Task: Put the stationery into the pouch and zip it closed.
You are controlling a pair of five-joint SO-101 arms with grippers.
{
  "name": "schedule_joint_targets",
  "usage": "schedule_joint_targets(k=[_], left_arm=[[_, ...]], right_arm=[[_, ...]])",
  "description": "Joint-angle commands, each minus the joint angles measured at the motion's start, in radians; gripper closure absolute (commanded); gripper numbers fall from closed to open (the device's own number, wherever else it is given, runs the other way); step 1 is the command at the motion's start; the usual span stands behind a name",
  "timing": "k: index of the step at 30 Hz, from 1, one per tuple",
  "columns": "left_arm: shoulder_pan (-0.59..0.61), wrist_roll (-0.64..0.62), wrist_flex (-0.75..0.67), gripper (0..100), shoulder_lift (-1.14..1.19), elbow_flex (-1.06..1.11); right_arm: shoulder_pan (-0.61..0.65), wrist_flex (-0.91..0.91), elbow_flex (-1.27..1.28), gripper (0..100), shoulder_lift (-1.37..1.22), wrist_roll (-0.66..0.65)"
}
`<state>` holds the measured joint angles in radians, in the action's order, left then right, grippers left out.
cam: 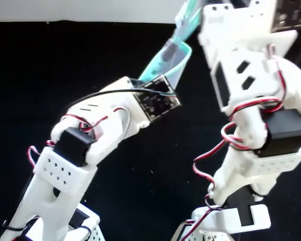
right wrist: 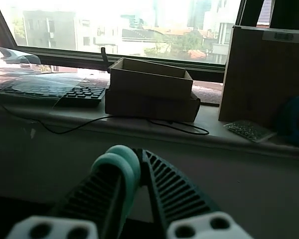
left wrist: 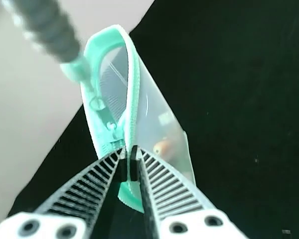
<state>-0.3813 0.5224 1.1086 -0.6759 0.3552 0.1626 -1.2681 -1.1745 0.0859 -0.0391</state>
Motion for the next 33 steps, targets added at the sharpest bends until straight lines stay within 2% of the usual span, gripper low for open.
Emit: schedule_joint_targets(k=[1, 6, 11, 18, 21, 26, 33], left_arm=[[0.048, 0.008, 0.061, 99, -0.022, -0.015], [0.116, 0.006, 0.164, 99, -0.068, -0.018], [0.176, 0.005, 0.206, 99, -0.093, -0.016], [0.263, 0.005, 0.219, 99, -0.093, -0.01], [0.294, 0.003, 0.219, 99, -0.093, -0.01], [0.32, 0.003, 0.219, 99, -0.093, -0.008], [0.321, 0.003, 0.219, 99, -0.093, 0.028]], right_arm=[[-0.093, 0.012, -0.013, 99.2, -0.002, 0.011], [-0.203, 0.013, 0.051, 99.2, -0.002, 0.011], [-0.275, 0.071, 0.174, 99.2, -0.002, 0.012], [-0.378, 0.186, 0.328, 99.2, 0.001, 0.012], [-0.437, 0.232, 0.375, 99.2, 0.001, 0.057], [-0.538, 0.306, 0.426, 99.2, 0.001, 0.097], [-0.613, 0.323, 0.43, 99.2, 0.001, 0.103]])
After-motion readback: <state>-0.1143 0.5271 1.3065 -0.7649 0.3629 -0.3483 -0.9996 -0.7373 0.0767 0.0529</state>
